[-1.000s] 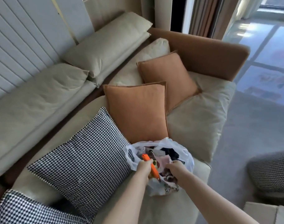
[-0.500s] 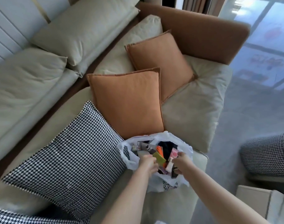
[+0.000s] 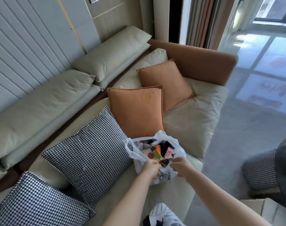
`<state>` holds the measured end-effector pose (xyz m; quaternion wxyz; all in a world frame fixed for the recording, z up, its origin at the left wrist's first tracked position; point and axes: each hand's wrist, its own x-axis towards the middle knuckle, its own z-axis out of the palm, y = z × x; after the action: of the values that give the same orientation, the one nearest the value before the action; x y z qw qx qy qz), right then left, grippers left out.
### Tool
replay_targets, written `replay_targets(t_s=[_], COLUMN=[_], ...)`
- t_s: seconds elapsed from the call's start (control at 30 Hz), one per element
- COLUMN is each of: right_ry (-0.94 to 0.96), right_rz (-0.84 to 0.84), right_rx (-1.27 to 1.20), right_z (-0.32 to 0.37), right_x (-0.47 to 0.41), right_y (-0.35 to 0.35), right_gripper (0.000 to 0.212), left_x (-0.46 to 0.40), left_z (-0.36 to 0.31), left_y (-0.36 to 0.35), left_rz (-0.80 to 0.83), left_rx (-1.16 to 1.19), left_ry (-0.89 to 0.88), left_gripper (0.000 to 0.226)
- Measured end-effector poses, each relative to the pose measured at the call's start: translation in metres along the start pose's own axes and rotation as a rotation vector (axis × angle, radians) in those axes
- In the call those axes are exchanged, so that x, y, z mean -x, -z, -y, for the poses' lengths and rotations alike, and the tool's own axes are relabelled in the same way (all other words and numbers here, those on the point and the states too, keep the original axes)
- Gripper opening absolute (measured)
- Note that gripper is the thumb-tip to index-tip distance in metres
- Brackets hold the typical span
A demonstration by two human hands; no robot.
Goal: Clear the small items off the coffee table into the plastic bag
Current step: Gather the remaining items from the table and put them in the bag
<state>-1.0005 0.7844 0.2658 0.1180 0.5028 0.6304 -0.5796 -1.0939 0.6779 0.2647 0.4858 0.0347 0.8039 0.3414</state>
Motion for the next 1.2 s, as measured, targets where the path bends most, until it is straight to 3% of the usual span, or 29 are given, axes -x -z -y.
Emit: replay_targets(t_s=[0.13,0.2,0.27,0.57,0.9,1.2], right_ry=[0.13,0.172,0.164,0.051,-0.25,-0.552], right_rz=[-0.067,-0.096,-0.128,-0.375,-0.748,-0.936], right_rx=[0.221,0.268,0.279,0.285,0.001,-0.307], right_z=[-0.033,-0.053,-0.073,-0.165,-0.277,-0.389], right_x=[0.043,0.063,0.083,0.157,0.263,0.386], right_y=[0.016,0.025,0.036,0.084,0.078,0.006], right_gripper=[0.027,0.025,0.015,0.024,0.025,0.027], left_x=[0.049,0.069,0.087,0.142,0.191,0.27], left_z=[0.007,0.013,0.016,0.011,0.039,0.131], left_y=[-0.027,-0.044,-0.062,-0.148,-0.242,-0.316], left_rz=[-0.013,0.009,0.036,0.247,0.544,0.849], left_rx=[-0.147,-0.243,-0.363,-0.863,-1.249,-1.483], left_ry=[-0.1,-0.149,-0.204,-0.467,-0.85,-0.986], left_gripper=[0.029,0.029,0.028,0.032,0.03,0.029])
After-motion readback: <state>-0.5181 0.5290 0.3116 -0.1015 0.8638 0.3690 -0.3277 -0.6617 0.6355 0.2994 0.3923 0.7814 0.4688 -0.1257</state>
